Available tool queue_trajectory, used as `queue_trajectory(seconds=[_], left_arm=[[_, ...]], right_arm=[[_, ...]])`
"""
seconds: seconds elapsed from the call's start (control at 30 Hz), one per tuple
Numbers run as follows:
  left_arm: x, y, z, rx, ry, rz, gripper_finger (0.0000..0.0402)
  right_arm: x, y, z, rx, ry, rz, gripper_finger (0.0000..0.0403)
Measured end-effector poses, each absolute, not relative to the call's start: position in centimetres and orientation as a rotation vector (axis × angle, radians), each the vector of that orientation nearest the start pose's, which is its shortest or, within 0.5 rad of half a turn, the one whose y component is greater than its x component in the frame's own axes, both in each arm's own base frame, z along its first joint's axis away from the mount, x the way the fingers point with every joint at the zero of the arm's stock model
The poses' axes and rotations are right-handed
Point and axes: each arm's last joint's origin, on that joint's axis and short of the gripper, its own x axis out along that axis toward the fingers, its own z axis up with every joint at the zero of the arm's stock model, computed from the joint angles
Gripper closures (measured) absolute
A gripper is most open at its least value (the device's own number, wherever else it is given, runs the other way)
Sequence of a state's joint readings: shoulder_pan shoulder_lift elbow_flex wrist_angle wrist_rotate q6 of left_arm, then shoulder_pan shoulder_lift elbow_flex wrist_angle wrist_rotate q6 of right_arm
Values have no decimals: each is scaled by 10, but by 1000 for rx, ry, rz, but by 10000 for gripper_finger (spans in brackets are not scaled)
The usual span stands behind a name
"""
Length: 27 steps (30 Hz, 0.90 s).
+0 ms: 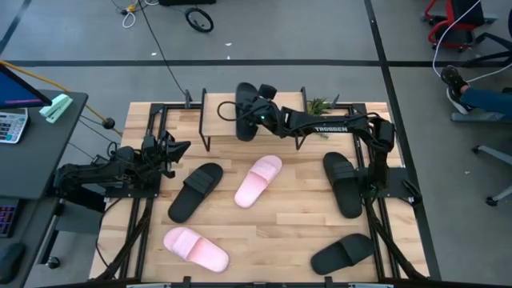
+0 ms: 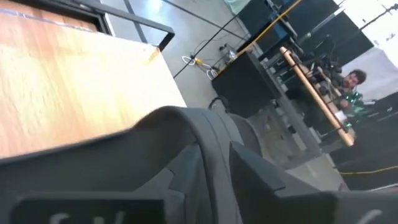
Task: Pick and place slides into the shelf
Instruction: Put the black slipper on the shelf
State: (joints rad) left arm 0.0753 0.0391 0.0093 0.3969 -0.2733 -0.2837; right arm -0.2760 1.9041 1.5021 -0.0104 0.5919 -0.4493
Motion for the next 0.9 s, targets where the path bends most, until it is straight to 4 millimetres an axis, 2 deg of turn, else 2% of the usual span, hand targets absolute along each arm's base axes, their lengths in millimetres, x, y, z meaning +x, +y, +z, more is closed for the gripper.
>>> queue_trajectory(seconds=[0.33, 0.47, 0.57, 0.67, 0.77, 0.9], left_arm=[[91, 15, 201, -315, -414, 290, 378], [91, 15, 201, -316, -414, 290, 385], [91, 15, 201, -315, -412, 290, 389], [92, 15, 200, -315, -407, 291, 390], [92, 15, 200, -315, -402, 292, 386], [92, 15, 198, -313, -387, 294, 380]], right_arm=[[421, -134, 275, -424, 560, -637, 263], [418, -120, 283, -419, 563, -612, 261], [410, -92, 301, -437, 569, -559, 265], [391, -55, 322, -399, 601, -483, 268], [363, -15, 339, -254, 648, -413, 268], [316, 33, 350, 42, 794, -292, 268]])
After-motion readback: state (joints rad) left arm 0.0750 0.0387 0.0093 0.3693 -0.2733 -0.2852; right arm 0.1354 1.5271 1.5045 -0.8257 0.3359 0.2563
